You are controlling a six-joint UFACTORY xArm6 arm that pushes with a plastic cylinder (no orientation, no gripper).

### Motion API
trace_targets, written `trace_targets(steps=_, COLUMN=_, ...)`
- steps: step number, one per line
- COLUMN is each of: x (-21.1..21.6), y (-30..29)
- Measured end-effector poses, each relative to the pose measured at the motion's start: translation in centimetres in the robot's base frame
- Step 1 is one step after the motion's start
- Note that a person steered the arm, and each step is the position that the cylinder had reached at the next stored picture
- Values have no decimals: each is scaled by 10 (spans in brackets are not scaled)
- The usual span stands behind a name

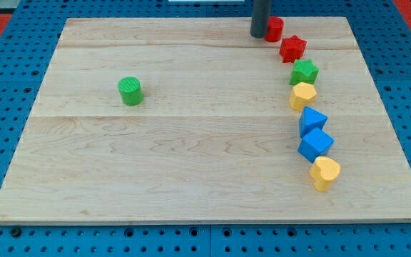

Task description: Push the green circle at the top of the red star

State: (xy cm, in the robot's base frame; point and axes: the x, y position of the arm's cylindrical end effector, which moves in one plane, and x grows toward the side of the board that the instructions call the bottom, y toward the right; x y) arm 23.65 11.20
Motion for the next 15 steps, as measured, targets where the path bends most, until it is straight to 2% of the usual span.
trace_targets(steps=1, x=0, y=28)
trace_targets(steps=2, x=44, y=19)
trace_targets(steps=4, x=99, y=-78)
trace_targets(steps=6, x=222, y=-133)
trace_targets(steps=7, x=257, y=-178)
trace_targets(steps=8, x=228, y=-229)
trace_targets(steps=9, x=176, y=-249)
trace_targets(steps=10, x=144, y=-254)
trace_targets(steps=13, x=110, y=-264)
trace_targets(steps=15, x=81, y=-232)
